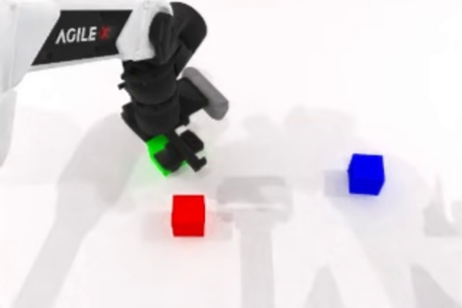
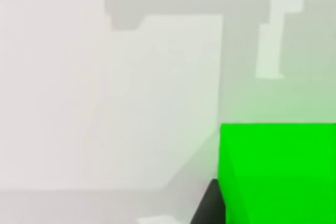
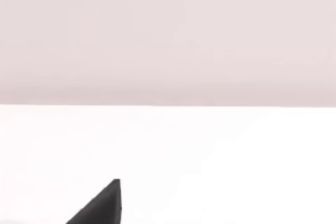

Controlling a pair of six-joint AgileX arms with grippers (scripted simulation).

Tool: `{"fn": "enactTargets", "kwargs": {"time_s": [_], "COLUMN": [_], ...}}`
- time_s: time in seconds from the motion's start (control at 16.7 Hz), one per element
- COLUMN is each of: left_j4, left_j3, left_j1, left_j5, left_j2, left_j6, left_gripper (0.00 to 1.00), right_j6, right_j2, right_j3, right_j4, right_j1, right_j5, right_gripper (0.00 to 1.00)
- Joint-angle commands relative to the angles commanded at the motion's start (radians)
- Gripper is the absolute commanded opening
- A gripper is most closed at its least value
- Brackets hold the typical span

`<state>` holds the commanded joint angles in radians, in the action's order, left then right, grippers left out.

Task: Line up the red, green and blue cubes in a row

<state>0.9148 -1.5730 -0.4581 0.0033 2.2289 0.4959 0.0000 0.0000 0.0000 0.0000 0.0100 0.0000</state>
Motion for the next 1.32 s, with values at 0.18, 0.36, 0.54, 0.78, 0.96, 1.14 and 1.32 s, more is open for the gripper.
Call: {"fn": "enactTargets", "kwargs": {"time_s": [0.18, 0.36, 0.54, 0.78, 0.96, 1.14, 1.32], "left_j4": [0.000, 0.000, 0.000, 0.048, 0.162, 0.241, 0.247], "left_j3": [0.000, 0.000, 0.000, -0.035, -0.106, -0.160, -0.165], "left_j1": [0.000, 0.000, 0.000, 0.003, 0.012, 0.018, 0.019], "left_j5": [0.000, 0.000, 0.000, 0.005, 0.005, 0.004, 0.004], "left_j2": [0.000, 0.000, 0.000, -0.025, -0.057, -0.088, -0.092], "left_j6": [0.000, 0.000, 0.000, -0.003, -0.005, -0.005, -0.005], "left_gripper": [0.00, 0.00, 0.00, 0.00, 0.00, 0.00, 0.00], "right_j6": [0.000, 0.000, 0.000, 0.000, 0.000, 0.000, 0.000], "right_j2": [0.000, 0.000, 0.000, 0.000, 0.000, 0.000, 0.000], "right_j3": [0.000, 0.000, 0.000, 0.000, 0.000, 0.000, 0.000], "right_j4": [0.000, 0.000, 0.000, 0.000, 0.000, 0.000, 0.000], "right_j1": [0.000, 0.000, 0.000, 0.000, 0.000, 0.000, 0.000], "right_j5": [0.000, 0.000, 0.000, 0.000, 0.000, 0.000, 0.000], "right_gripper": [1.00, 1.00, 1.00, 1.00, 1.00, 1.00, 1.00]}}
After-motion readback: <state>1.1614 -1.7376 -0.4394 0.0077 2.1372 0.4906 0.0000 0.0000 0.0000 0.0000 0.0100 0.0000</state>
